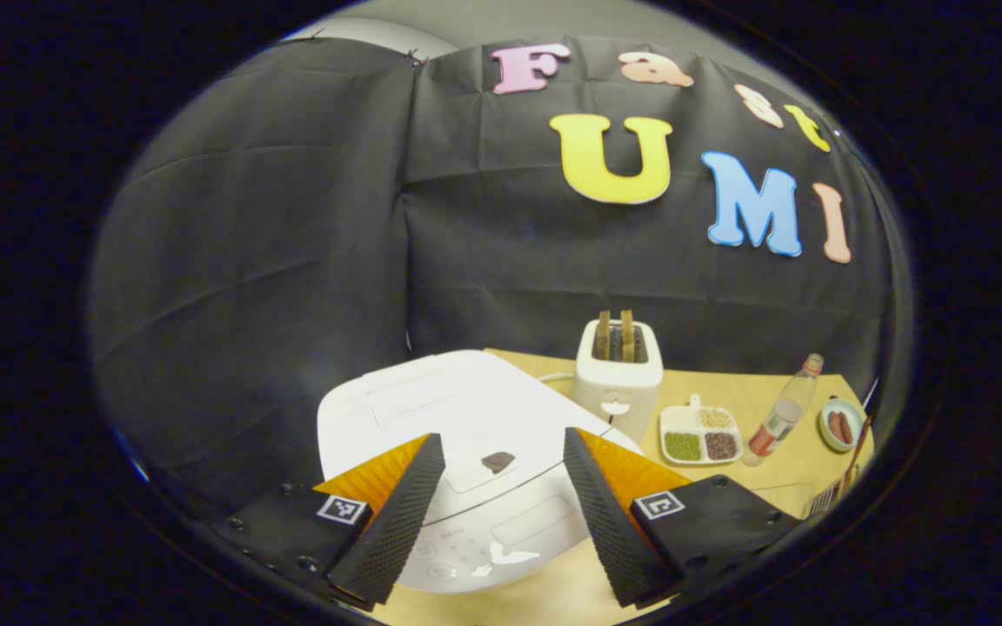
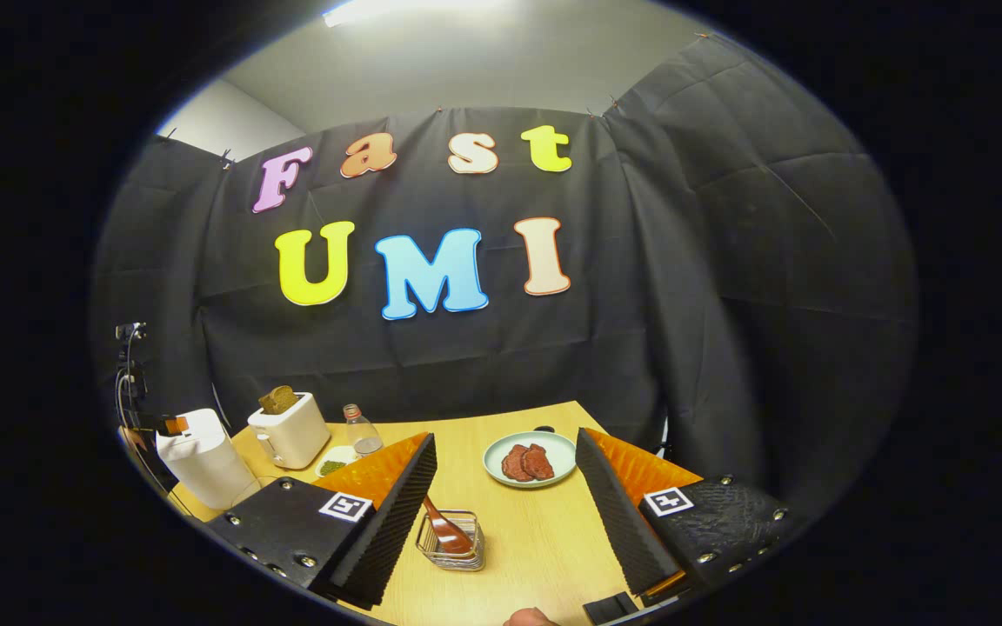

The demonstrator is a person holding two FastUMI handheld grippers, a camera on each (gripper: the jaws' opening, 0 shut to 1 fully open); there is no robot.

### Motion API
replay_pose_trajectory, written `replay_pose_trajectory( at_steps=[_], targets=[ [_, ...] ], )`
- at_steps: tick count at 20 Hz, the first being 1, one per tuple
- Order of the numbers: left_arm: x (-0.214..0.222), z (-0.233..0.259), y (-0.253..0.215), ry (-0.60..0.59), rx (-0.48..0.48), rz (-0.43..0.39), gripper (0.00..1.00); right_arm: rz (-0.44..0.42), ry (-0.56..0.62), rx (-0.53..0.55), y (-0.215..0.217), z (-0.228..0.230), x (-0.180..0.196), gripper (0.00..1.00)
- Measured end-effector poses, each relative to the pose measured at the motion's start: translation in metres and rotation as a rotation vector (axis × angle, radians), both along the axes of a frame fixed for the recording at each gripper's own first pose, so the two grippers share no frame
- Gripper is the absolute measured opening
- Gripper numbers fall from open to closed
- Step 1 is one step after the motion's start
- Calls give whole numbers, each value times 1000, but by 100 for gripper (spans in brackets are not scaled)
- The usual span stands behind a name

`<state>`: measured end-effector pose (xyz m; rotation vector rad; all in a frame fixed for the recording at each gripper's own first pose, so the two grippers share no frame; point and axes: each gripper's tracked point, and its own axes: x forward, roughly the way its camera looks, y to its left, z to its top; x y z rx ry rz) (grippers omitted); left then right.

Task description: Close the left gripper, press the button to open the rice cooker; take a wooden spoon from the chopstick holder with the right hand, scoop a spoonful of rice and pour it into the rice cooker, then put the wooden spoon back into the chopstick holder.

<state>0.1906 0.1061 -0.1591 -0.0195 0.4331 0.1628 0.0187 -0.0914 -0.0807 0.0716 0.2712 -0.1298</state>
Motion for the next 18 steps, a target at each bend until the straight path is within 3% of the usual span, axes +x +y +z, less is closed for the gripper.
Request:
replay_pose_trajectory(
  at_steps=[10, 13, 18],
  targets=[
    [-105, 109, -106, -313, -14, -244, 96, 148, -115, -66, 75, 26, 0, 98],
    [-124, 122, -131, -354, -28, -283, 96, 189, -136, -62, 97, 32, 1, 98],
    [-155, 136, -132, -396, -43, -268, 96, 235, -174, -67, 124, 34, 6, 98]
  ],
)
